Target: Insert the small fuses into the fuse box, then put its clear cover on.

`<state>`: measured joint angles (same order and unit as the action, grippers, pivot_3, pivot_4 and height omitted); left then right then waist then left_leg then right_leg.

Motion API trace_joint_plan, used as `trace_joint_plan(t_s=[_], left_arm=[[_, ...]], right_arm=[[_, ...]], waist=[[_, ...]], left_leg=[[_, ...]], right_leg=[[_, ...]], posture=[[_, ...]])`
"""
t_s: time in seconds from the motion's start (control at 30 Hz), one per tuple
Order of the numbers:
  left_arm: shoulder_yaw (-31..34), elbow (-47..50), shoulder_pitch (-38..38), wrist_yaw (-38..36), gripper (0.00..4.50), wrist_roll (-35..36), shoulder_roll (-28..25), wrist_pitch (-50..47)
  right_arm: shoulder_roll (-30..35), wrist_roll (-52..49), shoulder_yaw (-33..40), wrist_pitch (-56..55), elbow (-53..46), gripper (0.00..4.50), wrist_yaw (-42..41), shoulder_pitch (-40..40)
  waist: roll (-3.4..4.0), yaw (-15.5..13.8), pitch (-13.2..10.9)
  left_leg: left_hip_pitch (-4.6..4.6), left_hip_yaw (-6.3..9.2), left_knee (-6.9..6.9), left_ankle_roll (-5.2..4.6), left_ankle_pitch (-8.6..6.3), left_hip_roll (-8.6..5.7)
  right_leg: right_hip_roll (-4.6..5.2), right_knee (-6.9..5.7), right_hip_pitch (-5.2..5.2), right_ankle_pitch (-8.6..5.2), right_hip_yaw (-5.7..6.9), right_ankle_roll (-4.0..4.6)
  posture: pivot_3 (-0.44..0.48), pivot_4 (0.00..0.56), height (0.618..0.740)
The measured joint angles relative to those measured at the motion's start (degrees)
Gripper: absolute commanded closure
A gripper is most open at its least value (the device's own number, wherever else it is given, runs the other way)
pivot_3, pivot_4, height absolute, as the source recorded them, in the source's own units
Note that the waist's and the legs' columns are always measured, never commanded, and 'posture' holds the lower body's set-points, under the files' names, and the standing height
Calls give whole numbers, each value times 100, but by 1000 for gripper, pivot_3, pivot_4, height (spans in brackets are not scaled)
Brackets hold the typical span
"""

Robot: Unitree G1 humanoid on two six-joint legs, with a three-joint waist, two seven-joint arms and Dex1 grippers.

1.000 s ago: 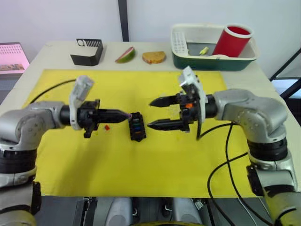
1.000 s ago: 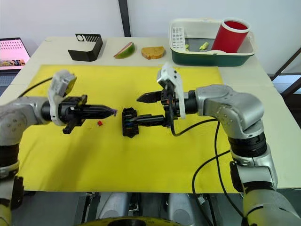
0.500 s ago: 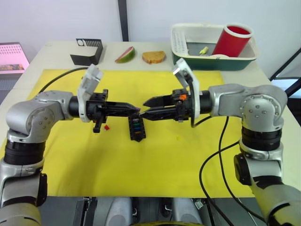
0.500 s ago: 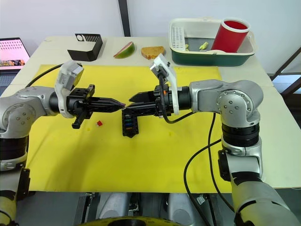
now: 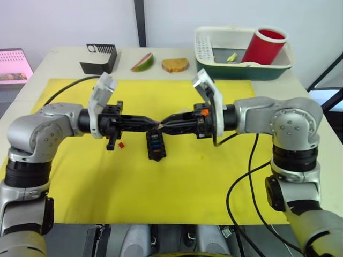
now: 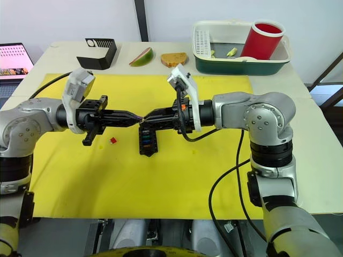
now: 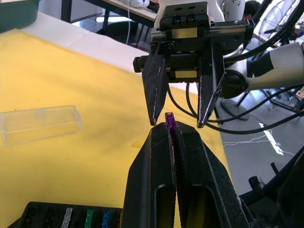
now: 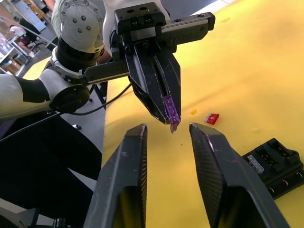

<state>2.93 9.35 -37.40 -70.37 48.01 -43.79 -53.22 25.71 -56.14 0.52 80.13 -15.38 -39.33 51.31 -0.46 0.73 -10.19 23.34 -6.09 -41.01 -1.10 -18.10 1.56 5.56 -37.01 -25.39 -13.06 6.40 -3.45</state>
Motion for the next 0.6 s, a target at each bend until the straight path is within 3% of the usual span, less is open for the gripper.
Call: trace_joint_plan(t_s=[0.6], left_arm=[[-39,4,13,36,4500,1,24,1]], right_arm=[[-29,-99,-28,49,59,3097,75,88]], waist=[[0,1,0]], left_leg=[[0,0,0,0,0,0]], right_leg=[[0,1,0,0,0,0]], posture=[[0,150,740]])
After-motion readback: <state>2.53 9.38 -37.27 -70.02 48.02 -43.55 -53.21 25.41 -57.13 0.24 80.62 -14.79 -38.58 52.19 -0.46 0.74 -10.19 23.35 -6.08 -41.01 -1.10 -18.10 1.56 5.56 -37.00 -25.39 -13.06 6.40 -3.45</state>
